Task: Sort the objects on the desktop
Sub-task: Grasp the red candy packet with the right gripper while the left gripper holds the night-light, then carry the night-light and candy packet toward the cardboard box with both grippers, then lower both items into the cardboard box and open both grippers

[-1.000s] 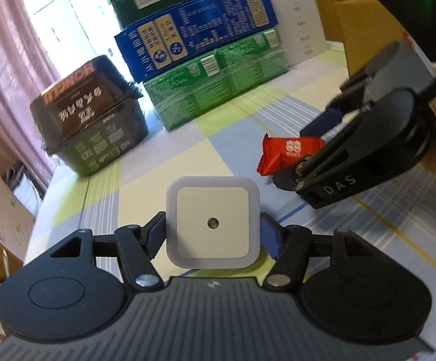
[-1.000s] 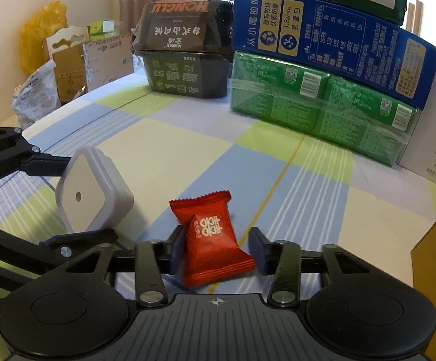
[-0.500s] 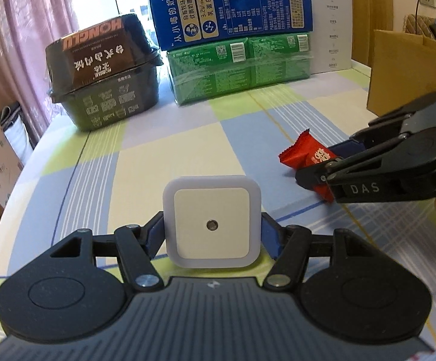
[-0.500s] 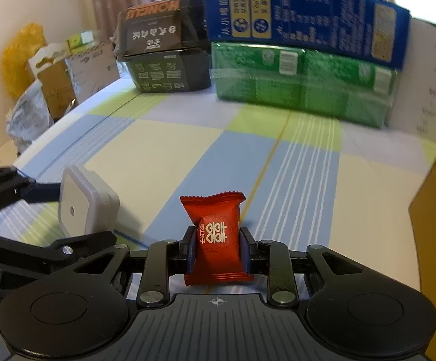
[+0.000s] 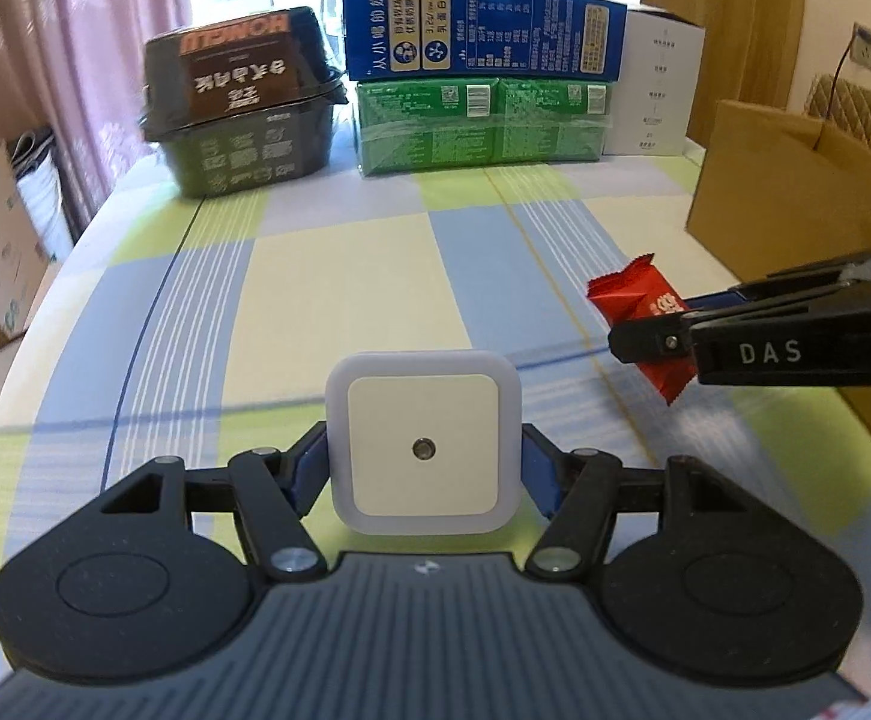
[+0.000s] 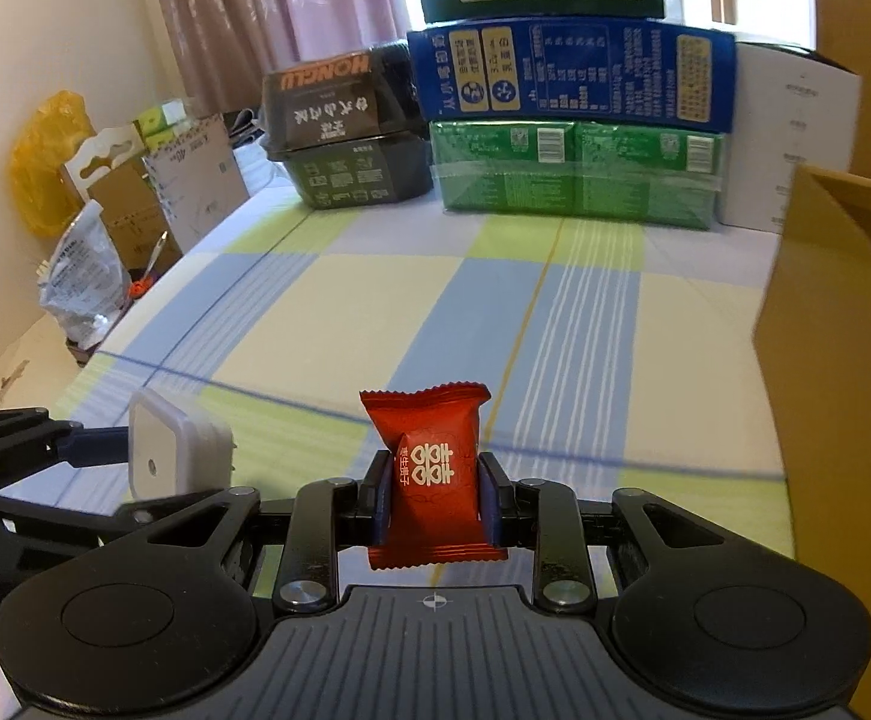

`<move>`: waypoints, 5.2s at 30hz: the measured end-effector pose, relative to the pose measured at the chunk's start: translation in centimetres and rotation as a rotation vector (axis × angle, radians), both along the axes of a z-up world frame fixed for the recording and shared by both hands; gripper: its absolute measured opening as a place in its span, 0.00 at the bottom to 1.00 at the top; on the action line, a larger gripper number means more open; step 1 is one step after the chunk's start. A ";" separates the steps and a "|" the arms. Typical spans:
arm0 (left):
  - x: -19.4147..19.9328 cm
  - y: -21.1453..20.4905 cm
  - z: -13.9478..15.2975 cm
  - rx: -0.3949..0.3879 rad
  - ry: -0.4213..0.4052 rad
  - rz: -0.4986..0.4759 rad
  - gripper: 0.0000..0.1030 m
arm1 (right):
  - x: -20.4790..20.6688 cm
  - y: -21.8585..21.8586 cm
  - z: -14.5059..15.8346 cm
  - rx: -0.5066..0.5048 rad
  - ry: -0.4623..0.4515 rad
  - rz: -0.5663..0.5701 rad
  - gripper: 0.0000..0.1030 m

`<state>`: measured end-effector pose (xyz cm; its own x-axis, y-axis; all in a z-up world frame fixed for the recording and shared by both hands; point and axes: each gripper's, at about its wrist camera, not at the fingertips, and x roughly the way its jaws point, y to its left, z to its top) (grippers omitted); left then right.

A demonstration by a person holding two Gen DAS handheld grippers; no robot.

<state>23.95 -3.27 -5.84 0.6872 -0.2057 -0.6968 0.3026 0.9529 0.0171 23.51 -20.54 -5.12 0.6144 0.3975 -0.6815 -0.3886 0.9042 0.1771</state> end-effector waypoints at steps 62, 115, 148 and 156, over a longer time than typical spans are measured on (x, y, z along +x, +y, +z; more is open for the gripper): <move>-24.1 -15.8 11.5 -0.120 -0.078 -0.161 0.59 | -26.3 -20.9 12.2 0.024 -0.128 -0.399 0.25; -16.4 -28.4 12.5 -0.144 -0.027 -0.246 0.59 | -16.0 -28.6 14.1 -0.073 -0.143 -0.402 0.25; -2.4 -30.2 11.2 -0.174 0.042 -0.201 0.59 | -2.1 -29.8 11.9 -0.106 -0.058 -0.331 0.25; -1.7 -29.7 10.9 -0.192 0.026 -0.189 0.75 | -2.0 -29.7 11.5 -0.100 -0.052 -0.320 0.25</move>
